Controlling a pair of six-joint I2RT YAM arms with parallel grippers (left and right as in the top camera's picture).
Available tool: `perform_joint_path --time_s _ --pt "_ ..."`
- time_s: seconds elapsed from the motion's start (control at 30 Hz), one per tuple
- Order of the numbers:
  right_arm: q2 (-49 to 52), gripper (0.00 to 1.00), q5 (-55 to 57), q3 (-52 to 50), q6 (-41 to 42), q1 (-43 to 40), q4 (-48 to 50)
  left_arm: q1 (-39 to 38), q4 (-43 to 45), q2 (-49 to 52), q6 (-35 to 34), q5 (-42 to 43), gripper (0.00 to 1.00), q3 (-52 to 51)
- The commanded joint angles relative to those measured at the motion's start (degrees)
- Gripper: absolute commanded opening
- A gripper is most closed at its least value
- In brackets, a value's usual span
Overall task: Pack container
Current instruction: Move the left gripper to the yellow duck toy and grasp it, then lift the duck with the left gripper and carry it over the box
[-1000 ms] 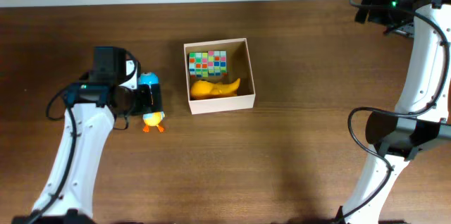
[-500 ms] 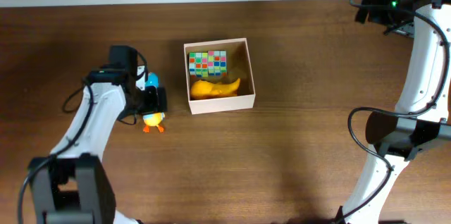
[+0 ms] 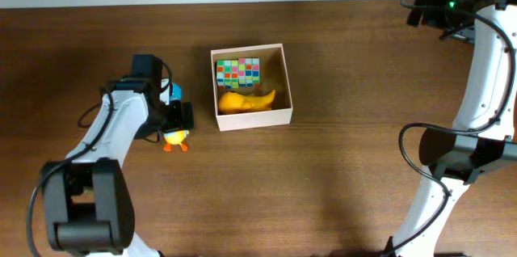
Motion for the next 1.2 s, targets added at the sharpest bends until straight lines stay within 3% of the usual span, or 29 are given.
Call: perform_joint_path --time_s 0.0,0.1,0.23,0.37,0.53,0.83,1.17 --pt "-1.53 0.99 -0.17 0.85 0.46 -0.02 0.04 -0.13 0.42 3.74 -0.55 -0.57 0.99 0.79" --pt "-1.53 0.99 -0.17 0.85 0.46 -0.02 0.04 -0.13 0.79 5.38 -0.55 -0.57 0.99 0.79" --pt "-1.53 0.99 -0.17 0.85 0.46 -0.02 0.04 -0.13 1.07 6.08 -0.55 -0.57 0.89 0.79" --pt "-1.53 0.99 -0.17 0.85 0.46 -0.02 0.04 -0.13 1.29 6.05 -0.57 -0.52 0.52 0.79" --pt "-1.53 0.99 -0.17 0.85 0.46 -0.02 0.04 -0.13 1.53 6.05 -0.57 -0.55 0.24 0.79" --pt "-1.53 0.99 -0.17 0.85 0.46 -0.02 0.04 -0.13 -0.33 5.64 -0.55 1.2 0.2 2.32" --pt "-1.53 0.99 -0.17 0.85 0.46 -0.02 0.04 -0.7 -13.75 2.43 2.45 1.6 0.2 16.13"
